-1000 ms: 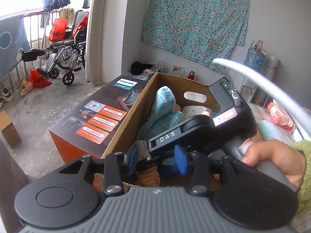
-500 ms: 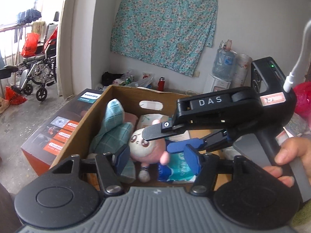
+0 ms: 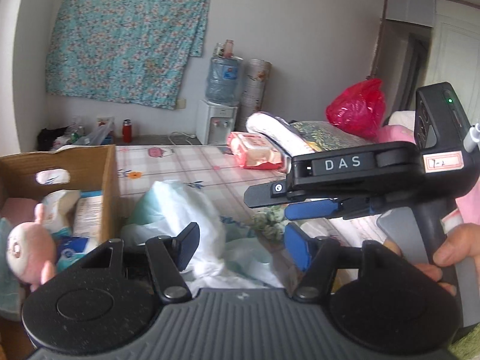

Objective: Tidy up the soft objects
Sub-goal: 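Reach the right tool to the white yogurt cup and grasp it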

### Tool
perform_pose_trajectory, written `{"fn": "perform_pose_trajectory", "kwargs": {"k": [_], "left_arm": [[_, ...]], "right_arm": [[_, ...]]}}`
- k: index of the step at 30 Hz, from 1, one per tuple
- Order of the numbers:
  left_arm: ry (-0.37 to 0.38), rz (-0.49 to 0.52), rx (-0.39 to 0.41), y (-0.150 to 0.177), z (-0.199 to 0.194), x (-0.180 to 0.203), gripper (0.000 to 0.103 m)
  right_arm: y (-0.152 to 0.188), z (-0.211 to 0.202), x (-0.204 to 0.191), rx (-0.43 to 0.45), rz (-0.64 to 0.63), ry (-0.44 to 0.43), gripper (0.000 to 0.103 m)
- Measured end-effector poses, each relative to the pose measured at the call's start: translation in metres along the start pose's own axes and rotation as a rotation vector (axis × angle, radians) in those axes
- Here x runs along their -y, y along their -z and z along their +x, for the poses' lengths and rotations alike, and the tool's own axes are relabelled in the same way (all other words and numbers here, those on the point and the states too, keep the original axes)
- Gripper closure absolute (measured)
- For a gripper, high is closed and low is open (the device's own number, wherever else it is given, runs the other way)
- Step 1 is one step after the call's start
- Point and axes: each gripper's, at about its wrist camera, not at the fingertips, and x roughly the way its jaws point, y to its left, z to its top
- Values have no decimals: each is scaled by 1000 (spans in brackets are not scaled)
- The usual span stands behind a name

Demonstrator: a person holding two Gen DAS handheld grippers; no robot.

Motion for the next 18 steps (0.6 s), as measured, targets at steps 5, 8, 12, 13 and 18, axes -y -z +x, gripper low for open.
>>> {"fn": "perform_pose_trajectory", "kwargs": {"k": [5, 8, 12, 13, 18], "left_arm": [[68, 59, -64, 14, 54, 32, 40], [73, 97, -104, 22, 76, 46, 40], [79, 90, -141, 29, 90, 49, 42], [79, 89, -147, 30, 92, 50, 43], [76, 98, -174, 34, 99, 54, 49]], "right_arm": [[10, -20, 58, 44, 29, 183, 34], [18, -19, 84, 32, 23, 258, 32], [26, -7, 110, -7, 26, 314, 32], [26, -1, 114, -14, 26, 324, 32], [27, 10, 125, -43, 19, 334, 31]]}}
